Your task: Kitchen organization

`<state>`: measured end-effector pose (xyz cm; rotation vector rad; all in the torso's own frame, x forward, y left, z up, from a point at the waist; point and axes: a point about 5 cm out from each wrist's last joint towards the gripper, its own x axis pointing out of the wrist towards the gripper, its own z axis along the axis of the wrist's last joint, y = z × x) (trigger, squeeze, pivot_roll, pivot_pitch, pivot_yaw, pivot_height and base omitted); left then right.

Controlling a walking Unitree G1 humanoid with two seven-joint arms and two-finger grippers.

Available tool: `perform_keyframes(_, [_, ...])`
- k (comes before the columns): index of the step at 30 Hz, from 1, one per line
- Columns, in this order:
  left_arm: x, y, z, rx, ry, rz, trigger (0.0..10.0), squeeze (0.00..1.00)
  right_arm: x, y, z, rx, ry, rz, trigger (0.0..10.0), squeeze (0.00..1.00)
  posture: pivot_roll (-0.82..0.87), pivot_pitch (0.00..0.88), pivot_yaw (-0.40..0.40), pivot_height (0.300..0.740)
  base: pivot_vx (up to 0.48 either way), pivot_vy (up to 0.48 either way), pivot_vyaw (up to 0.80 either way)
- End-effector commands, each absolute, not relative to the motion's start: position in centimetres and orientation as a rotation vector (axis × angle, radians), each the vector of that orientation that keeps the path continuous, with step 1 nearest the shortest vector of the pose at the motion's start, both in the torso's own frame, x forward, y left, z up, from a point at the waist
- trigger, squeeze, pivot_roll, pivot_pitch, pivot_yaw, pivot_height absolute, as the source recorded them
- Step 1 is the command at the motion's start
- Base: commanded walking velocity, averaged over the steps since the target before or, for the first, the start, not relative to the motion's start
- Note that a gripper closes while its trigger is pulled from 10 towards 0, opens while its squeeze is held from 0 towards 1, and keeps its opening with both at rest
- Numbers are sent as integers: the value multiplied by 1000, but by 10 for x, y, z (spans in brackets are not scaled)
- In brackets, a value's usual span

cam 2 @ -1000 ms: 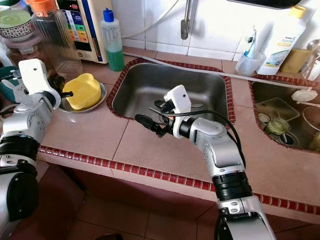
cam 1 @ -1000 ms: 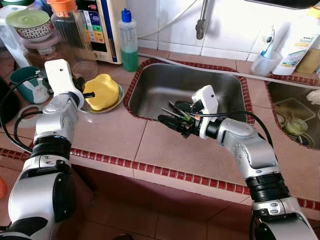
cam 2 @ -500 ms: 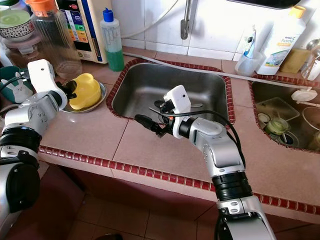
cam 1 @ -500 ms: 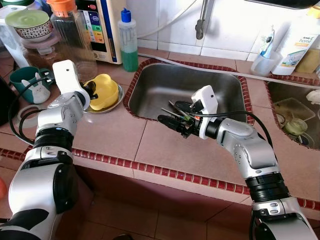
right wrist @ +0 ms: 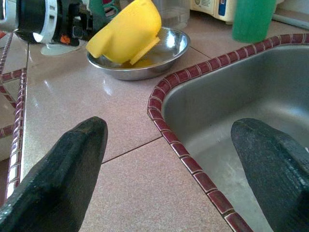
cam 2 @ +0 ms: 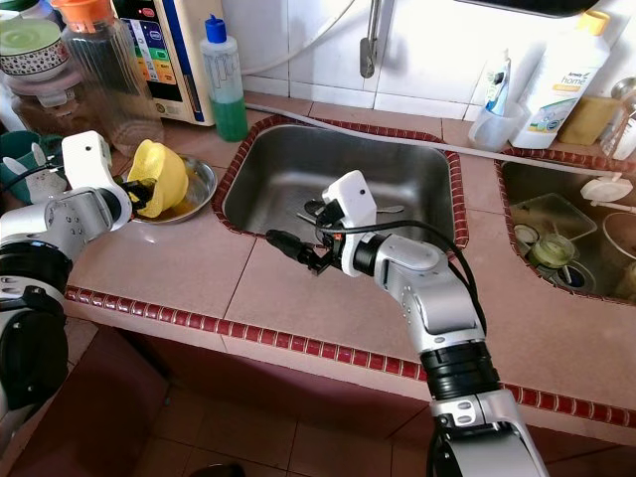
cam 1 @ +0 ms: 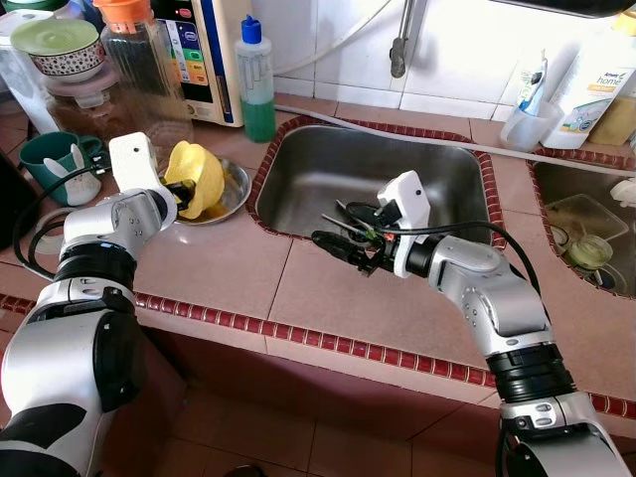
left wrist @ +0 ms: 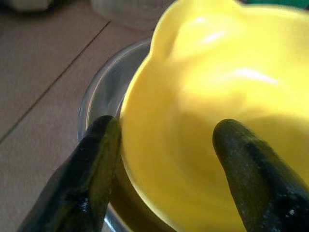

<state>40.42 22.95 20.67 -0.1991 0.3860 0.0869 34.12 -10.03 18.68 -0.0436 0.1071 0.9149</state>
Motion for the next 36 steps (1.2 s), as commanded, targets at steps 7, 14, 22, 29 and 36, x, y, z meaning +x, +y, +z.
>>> perform_keyframes(7, [408, 230, 226, -155, 325, 72, 10000, 1000, 339, -100, 190, -60, 87, 916, 10000, 0, 47, 116, 40, 740, 0, 0, 0])
perform_keyframes(14, [408, 234, 230, -165, 313, 81, 10000, 1000, 340, -100, 190, -59, 86, 917, 10000, 0, 52, 111, 39, 740, 0, 0, 0])
perform_keyframes(22, [410, 226, 230, -194, 307, 46, 10000, 910, 327, -94, 191, 2, 84, 1019, 10000, 0, 49, 109, 37, 740, 0, 0, 0])
perform_keyframes(29, [408, 209, 215, -139, 303, -3, 10000, 0, 312, -106, 197, 38, 25, 993, 10000, 0, 33, 114, 46, 740, 0, 0, 0])
perform_keyframes(36, [406, 202, 207, -116, 320, -38, 10000, 0, 301, -120, 204, -32, 8, 998, 10000, 0, 10, 114, 55, 740, 0, 0, 0])
